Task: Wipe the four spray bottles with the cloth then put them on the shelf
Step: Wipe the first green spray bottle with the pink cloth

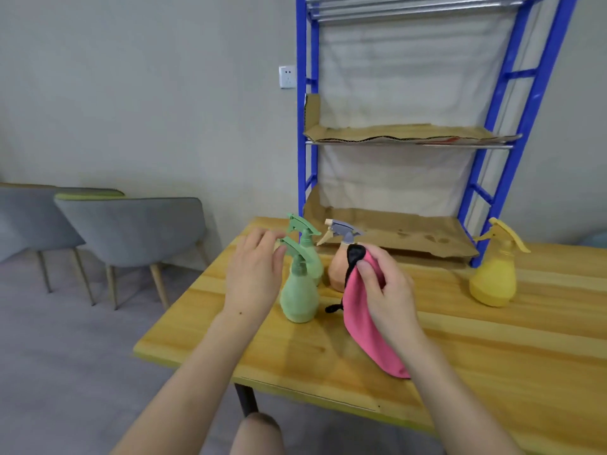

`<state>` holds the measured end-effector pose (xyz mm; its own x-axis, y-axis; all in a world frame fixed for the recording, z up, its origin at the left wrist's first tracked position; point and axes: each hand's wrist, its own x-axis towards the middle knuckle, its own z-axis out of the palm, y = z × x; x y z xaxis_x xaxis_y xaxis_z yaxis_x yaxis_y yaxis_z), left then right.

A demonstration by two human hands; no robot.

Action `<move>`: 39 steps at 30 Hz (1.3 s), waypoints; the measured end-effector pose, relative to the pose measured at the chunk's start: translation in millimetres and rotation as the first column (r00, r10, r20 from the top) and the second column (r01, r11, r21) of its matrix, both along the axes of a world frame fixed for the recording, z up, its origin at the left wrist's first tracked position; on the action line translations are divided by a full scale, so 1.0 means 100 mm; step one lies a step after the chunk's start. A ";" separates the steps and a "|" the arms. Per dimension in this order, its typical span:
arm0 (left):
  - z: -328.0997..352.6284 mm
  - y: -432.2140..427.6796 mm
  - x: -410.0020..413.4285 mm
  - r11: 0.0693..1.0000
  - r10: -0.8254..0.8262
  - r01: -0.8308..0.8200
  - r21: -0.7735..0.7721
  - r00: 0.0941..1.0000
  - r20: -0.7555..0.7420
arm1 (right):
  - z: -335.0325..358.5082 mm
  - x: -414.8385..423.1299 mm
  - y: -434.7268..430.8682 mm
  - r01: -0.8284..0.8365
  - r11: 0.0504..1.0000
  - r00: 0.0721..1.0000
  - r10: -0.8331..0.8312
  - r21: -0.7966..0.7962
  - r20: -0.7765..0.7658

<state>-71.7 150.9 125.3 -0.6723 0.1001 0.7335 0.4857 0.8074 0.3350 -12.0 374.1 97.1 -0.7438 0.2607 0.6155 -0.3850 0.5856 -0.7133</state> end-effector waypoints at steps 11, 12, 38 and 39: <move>0.19 -0.04 -0.43 0.998 -0.034 0.021 0.052 0.962 0.272 | -0.02 0.02 -0.05 0.003 1.000 0.998 -0.001 -0.030 0.066; 0.18 -0.03 -0.43 0.998 -0.038 0.022 0.061 0.957 0.289 | -0.02 0.02 -0.04 0.004 1.000 0.998 -0.003 -0.031 0.061; 0.08 0.78 -0.03 0.759 -0.570 0.286 0.585 0.727 0.384 | 0.41 0.22 0.58 -0.031 0.981 1.000 0.031 -0.190 0.001; 0.07 0.82 -0.01 0.752 -0.579 0.297 0.589 0.725 0.374 | 0.44 0.22 0.59 -0.022 0.986 1.000 0.020 -0.167 -0.012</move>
